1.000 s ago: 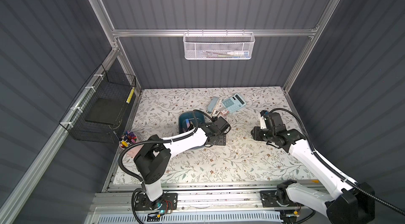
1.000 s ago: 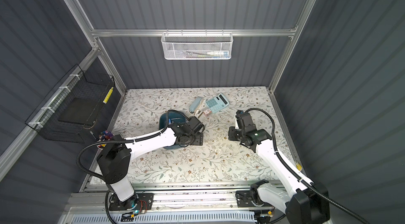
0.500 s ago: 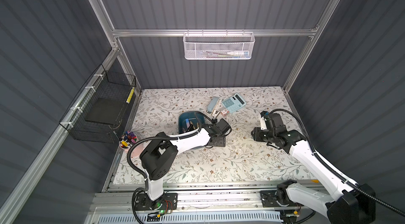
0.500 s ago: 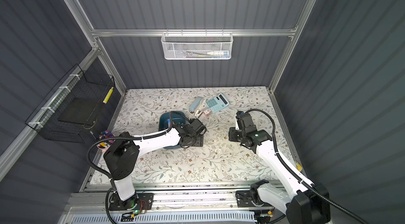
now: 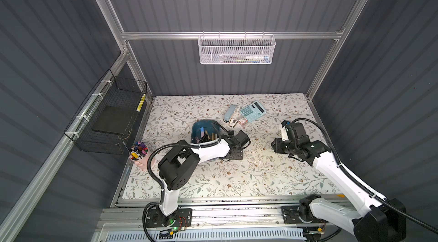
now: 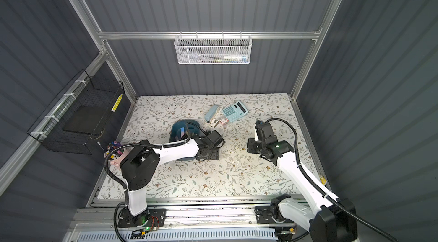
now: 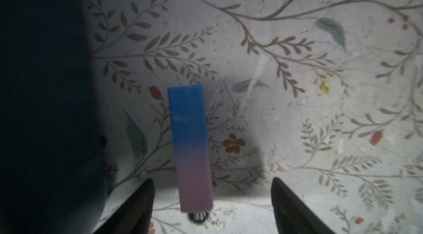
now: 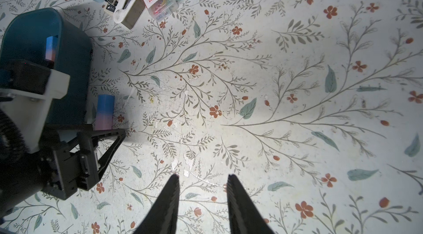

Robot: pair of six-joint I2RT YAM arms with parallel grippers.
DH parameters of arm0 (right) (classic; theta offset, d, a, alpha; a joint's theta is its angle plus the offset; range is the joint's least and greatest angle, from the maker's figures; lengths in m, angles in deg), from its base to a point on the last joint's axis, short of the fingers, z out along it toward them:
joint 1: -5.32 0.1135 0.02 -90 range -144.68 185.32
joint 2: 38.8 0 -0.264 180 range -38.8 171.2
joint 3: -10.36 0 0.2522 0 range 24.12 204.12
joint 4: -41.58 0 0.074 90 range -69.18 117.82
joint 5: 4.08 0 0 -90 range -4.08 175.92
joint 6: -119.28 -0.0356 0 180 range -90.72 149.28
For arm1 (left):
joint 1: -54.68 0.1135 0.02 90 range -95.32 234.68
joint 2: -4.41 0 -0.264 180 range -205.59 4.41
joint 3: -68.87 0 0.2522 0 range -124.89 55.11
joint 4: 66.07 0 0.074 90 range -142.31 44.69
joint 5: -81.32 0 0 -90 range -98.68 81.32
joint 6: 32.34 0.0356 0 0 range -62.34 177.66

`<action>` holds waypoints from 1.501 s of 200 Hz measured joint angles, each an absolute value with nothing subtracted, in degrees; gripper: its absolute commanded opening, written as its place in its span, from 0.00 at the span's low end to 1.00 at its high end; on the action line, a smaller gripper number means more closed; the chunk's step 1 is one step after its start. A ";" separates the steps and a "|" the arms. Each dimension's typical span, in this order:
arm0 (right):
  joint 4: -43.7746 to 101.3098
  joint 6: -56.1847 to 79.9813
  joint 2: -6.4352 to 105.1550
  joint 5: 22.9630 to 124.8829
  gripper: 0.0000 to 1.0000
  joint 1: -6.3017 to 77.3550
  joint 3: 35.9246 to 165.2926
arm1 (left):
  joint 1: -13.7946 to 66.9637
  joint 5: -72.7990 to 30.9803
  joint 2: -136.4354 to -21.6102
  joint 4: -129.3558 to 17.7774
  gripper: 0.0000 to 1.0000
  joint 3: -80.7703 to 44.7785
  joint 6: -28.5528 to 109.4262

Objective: Put the lipstick into the storage box
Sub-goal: Pick up the lipstick at the center of the board.

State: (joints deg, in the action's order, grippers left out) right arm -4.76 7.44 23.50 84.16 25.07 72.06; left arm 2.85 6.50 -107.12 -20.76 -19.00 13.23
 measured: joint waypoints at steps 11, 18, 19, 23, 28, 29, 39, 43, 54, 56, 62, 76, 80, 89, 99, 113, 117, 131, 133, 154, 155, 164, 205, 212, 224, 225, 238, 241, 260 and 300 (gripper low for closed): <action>-4.78 7.46 23.32 84.16 0.38 25.07 72.06 | 3.16 6.81 -107.56 -21.02 0.80 -19.19 13.28; -4.76 7.46 23.19 84.18 0.38 25.07 72.06 | 3.44 6.78 -107.56 -21.39 0.80 -19.19 13.23; -4.76 7.44 23.17 84.16 0.38 25.07 72.06 | 3.46 6.78 -107.56 -21.37 0.81 -19.19 13.23; -4.76 7.46 23.13 84.18 0.38 25.07 72.06 | 3.64 6.76 -107.56 -21.59 0.81 -19.19 13.23; -4.74 7.46 23.11 84.16 0.38 25.07 72.06 | 3.81 6.70 -107.56 -21.74 0.81 -19.19 13.23; -4.74 7.46 23.11 84.18 0.38 25.07 72.06 | 3.88 6.65 -107.56 -21.78 0.81 -19.19 13.23; -4.74 7.46 23.11 84.16 0.38 25.07 72.06 | 4.25 6.52 -107.56 -22.05 0.81 -19.19 13.23; -4.74 7.46 23.13 84.16 0.38 25.07 72.06 | 4.40 6.50 -107.56 -22.16 0.81 -19.19 13.23; -4.74 7.46 23.13 84.16 0.38 25.07 72.06 | 4.71 6.37 -107.56 -22.35 0.80 -19.19 13.23; -4.74 7.46 23.13 84.16 0.38 25.07 72.06 | 4.77 6.35 -107.56 -22.40 0.80 -19.19 13.23; -4.74 7.46 23.15 84.16 0.38 25.07 72.06 | 4.90 6.30 -107.56 -22.48 0.78 -19.19 13.23; -4.72 7.46 23.24 84.16 0.38 25.07 72.06 | 5.14 6.13 -107.56 -22.59 0.68 -19.19 13.39; -4.72 7.46 23.28 84.16 0.38 25.07 72.06 | 5.23 6.08 -107.56 -22.68 0.65 -19.19 13.28; -4.70 7.46 23.32 84.16 0.38 25.07 72.06 | 5.39 5.69 -107.56 -22.85 0.61 -19.19 13.52; -4.67 7.46 23.48 84.16 0.38 25.07 72.06 | 5.56 5.45 -107.56 -23.03 0.55 -19.19 13.39; -4.63 7.46 23.65 84.16 0.38 25.07 72.06 | 5.56 5.12 -107.56 -23.12 0.49 -19.22 13.58; -4.63 7.46 23.67 84.16 0.38 25.07 72.06 | 5.58 5.04 -107.56 -23.14 0.48 -19.22 13.58; -4.56 7.46 23.76 84.16 0.38 25.05 72.06 | 5.69 4.79 -107.58 -23.23 0.42 -19.22 13.63; -4.56 7.46 23.78 84.16 0.38 25.05 72.06 | 5.73 4.79 -107.58 -23.23 0.40 -19.22 13.67; -4.56 7.46 23.83 84.16 0.38 24.98 72.06 | 5.89 4.49 -107.75 -23.27 0.14 -19.39 13.69; -4.56 7.48 23.83 84.16 0.38 24.98 72.06 | 5.93 4.38 -107.80 -23.25 0.13 -19.43 13.95; -4.56 7.46 23.83 84.16 0.38 24.96 72.06 | 6.04 4.14 -108.08 -23.27 0.02 -19.89 13.84; -4.59 7.46 23.83 84.16 0.38 24.96 72.06 | 6.04 2.41 -109.22 -23.05 0.00 -21.97 14.43; -4.56 7.46 23.83 84.14 0.38 24.96 72.06 | 6.04 1.93 -109.26 -23.03 0.00 -22.17 14.57; -4.59 7.46 23.83 84.16 0.38 24.96 72.06 | 6.02 1.21 -109.26 -22.46 0.00 -22.78 14.83; -4.59 7.46 23.83 84.16 0.38 24.96 72.06 | 6.00 1.14 -109.26 -22.44 0.00 -22.82 14.85; -4.59 7.46 23.83 84.14 0.38 24.96 72.06 | 5.87 0.69 -109.24 -21.15 0.00 -24.29 15.27; -4.59 7.46 23.83 84.14 0.38 24.96 72.06 | 5.80 0.71 -109.24 -20.87 0.00 -24.68 15.44; -4.59 7.48 23.83 84.16 0.39 24.96 72.06 | 5.49 0.75 -108.82 -18.77 0.00 -28.26 16.10; -4.59 7.41 24.13 84.14 0.46 24.96 72.06 | 5.49 4.58 -102.81 -12.98 0.00 -32.29 18.33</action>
